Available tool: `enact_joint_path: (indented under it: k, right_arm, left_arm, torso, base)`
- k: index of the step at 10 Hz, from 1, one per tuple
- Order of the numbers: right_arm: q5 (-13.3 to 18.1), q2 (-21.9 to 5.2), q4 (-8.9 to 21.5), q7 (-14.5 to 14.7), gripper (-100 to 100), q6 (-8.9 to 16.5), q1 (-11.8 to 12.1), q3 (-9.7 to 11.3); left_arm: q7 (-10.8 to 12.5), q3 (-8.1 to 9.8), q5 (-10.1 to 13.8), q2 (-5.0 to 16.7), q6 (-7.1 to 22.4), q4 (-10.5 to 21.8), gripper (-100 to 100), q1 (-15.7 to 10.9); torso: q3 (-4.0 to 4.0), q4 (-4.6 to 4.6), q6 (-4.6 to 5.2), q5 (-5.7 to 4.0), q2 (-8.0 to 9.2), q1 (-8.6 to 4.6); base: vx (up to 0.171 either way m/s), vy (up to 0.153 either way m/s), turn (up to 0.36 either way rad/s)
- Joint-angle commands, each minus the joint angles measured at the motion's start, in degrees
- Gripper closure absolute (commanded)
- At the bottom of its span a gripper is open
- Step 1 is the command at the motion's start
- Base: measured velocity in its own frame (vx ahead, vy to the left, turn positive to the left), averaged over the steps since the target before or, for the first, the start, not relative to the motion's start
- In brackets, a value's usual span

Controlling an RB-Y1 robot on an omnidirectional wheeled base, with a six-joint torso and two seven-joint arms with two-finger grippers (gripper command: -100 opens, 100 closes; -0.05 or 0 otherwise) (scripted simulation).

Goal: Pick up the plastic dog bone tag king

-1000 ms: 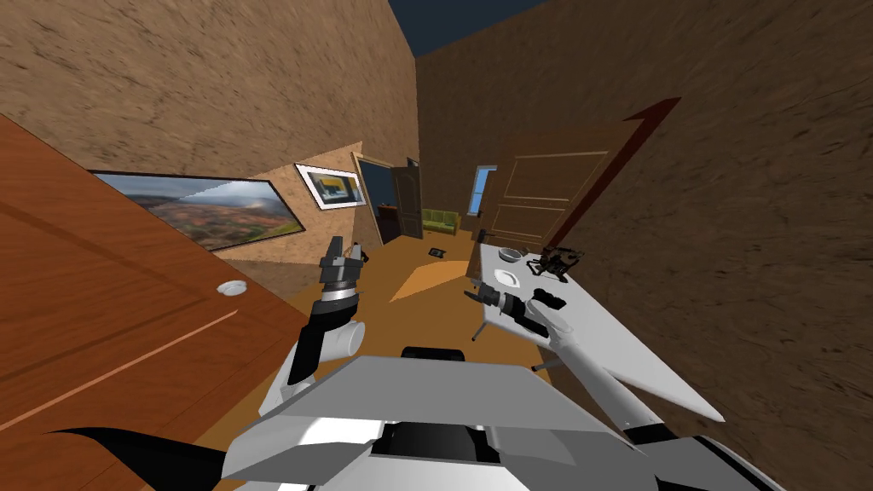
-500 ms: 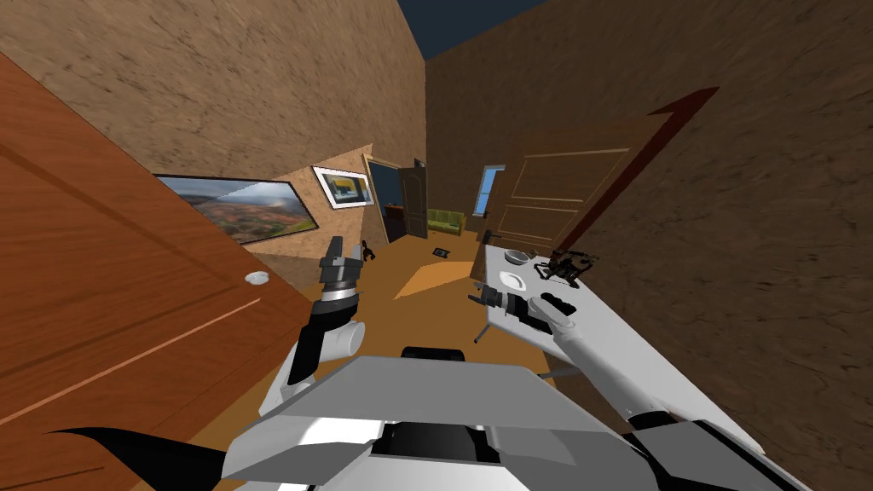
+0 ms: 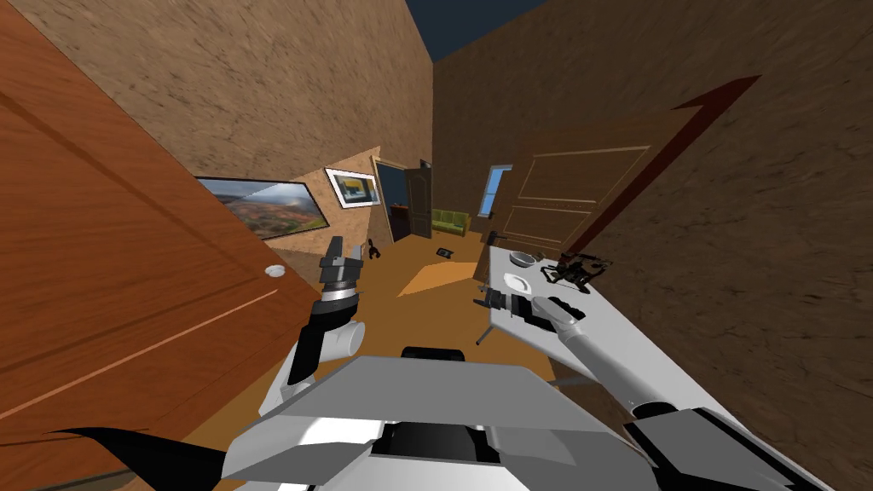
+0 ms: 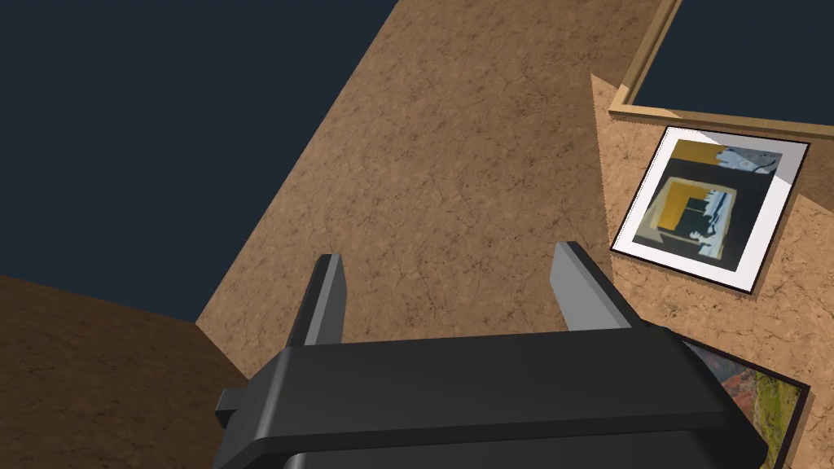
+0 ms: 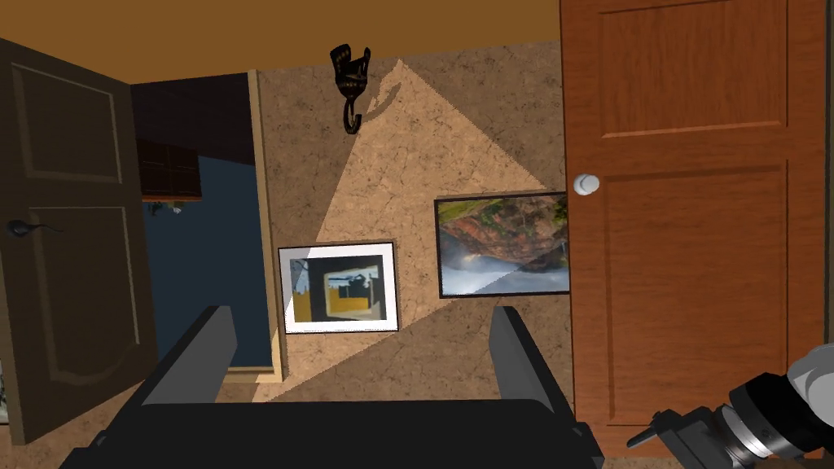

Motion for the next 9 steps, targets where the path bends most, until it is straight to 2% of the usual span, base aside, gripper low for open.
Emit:
enact_joint_path:
  k: [1,2,3,5,6,7,8,9]
  right_arm:
    - [2.76,-1.72,2.86,0.52,-100,-0.94,-2.09,1.19]
    - [2.76,-1.72,4.43,0.52,-100,-0.94,-2.09,1.19]
    - [5.04,-3.41,6.52,0.92,-100,-1.62,-3.77,2.32]
    - [5.37,-3.41,8.59,0.92,-100,-1.62,-3.77,2.32]
    - [7.87,-4.97,10.63,1.34,-100,-2.25,-5.38,3.45]
    - [7.87,-4.97,12.11,1.34,-100,-2.25,-5.38,3.45]
    - [10.26,-6.4,13.85,1.78,-100,-2.81,-6.92,4.58]
    - [10.26,-6.4,16.33,1.78,-100,-2.81,-6.92,4.58]
  left_arm:
    - [0.0,0.0,0.0,0.0,0.0,0.0,0,0.0]
    - [0.0,-0.01,0.0,0.0,0.0,0.0,0,-0.01]
    - [0.0,0.0,0.0,0.0,0.0,0.0,0,0.0]
    - [0.0,0.0,0.0,0.0,0.0,0.0,0,0.0]
    - [0.0,0.0,0.0,0.0,0.0,0.0,0,0.0]
    - [0.0,0.0,0.0,0.0,0.0,0.0,0,0.0]
    - [0.0,0.0,0.0,0.0,0.0,0.0,0,0.0]
    - [0.0,0.0,0.0,0.0,0.0,0.0,0,0.0]
  torso:
    - [0.0,0.0,0.0,0.0,0.0,0.0]
    - [0.01,0.01,-0.05,0.01,0.02,-0.01]
    - [0.02,0.01,-0.01,0.0,0.03,-0.04]
    - [0.03,0.01,0.03,-0.01,0.04,-0.05]
    - [0.0,0.0,0.02,-0.01,0.0,-0.04]
    - [-0.04,-0.01,-0.03,0.01,-0.08,0.01]
    - [-0.06,-0.02,0.01,0.0,-0.09,-0.03]
    - [-0.05,-0.02,-0.02,0.0,-0.09,-0.07]
  base:
    - [-0.022,-0.004,0.202]
    - [-0.026,-0.013,0.172]
    - [-0.034,-0.014,0.222]
    - [-0.013,-0.01,0.029]
    - [0.015,0.007,0.118]
    - [0.015,-0.008,0.097]
    - [0.005,-0.019,0.107]
    - [-0.003,-0.025,0.14]
